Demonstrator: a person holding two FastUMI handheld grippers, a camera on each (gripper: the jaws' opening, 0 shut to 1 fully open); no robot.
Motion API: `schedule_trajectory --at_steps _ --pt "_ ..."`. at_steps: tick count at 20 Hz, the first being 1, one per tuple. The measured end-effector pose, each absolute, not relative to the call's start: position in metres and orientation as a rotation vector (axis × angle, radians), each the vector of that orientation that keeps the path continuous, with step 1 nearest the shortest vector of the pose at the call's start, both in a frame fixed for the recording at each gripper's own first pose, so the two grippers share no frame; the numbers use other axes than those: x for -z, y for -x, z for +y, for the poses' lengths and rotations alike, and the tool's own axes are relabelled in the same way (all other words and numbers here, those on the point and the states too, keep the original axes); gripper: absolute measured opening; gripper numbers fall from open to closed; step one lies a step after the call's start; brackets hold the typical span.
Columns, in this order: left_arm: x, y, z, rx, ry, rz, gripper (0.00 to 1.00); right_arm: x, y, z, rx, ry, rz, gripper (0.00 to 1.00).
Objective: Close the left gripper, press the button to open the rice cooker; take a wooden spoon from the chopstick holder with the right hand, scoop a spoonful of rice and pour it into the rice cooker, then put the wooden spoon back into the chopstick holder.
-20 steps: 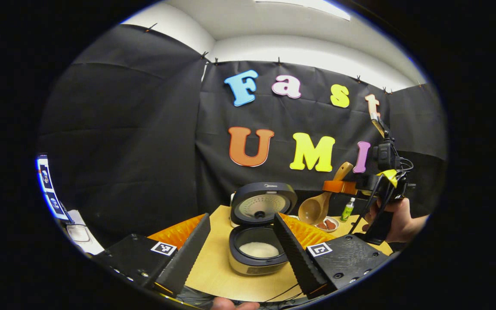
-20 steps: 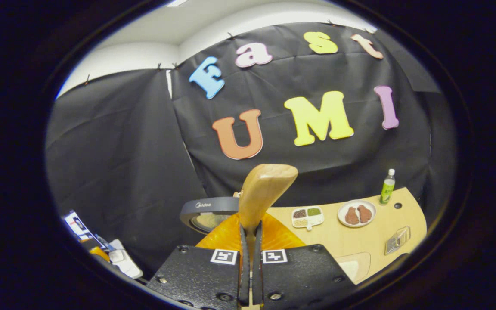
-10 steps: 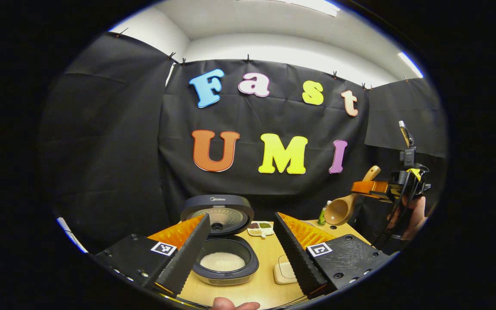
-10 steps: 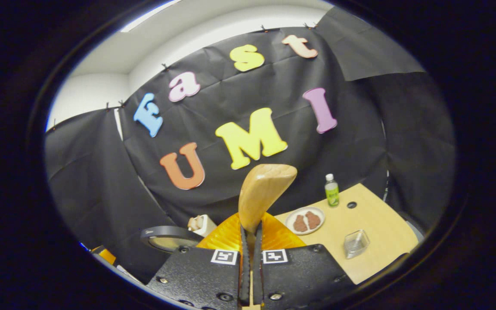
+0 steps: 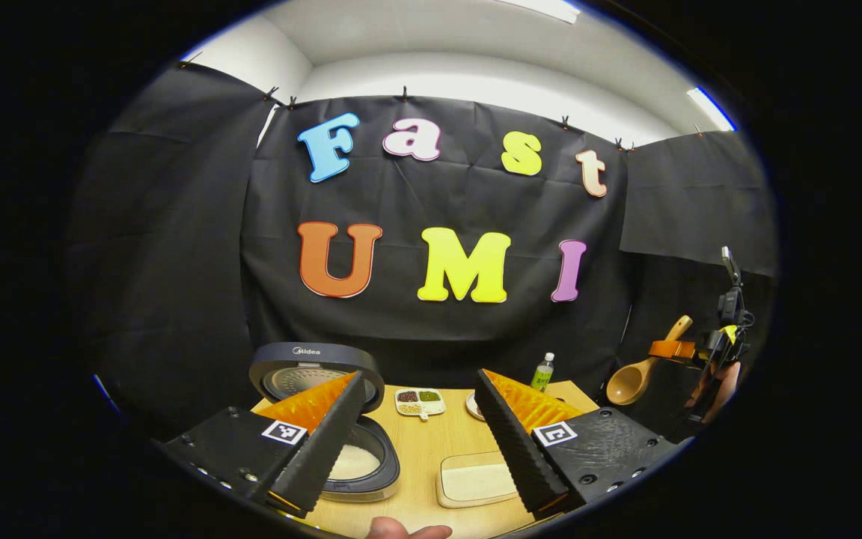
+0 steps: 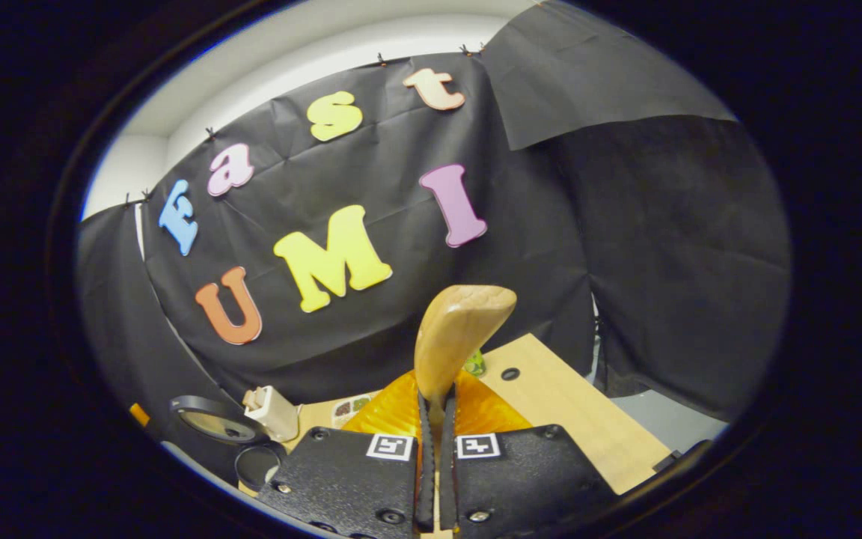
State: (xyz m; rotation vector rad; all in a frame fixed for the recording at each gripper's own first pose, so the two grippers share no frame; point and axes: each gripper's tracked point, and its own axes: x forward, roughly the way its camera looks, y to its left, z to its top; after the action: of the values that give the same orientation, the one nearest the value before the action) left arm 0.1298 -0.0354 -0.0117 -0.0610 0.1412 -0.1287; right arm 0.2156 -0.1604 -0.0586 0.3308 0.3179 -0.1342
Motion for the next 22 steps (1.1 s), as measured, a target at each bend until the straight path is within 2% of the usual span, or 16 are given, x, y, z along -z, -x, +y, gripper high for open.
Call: schedule_trajectory --at_steps 10,22 --pt "0.019 -0.141 -0.062 0.063 0.025 0.191 0.95 0.173 -0.272 -0.206 0.160 -0.311 0.463 0.08" --pt "0.017 -0.151 -0.057 -0.018 0.040 0.229 0.95 0.266 -0.302 -0.189 0.087 -0.238 0.580 0.08"
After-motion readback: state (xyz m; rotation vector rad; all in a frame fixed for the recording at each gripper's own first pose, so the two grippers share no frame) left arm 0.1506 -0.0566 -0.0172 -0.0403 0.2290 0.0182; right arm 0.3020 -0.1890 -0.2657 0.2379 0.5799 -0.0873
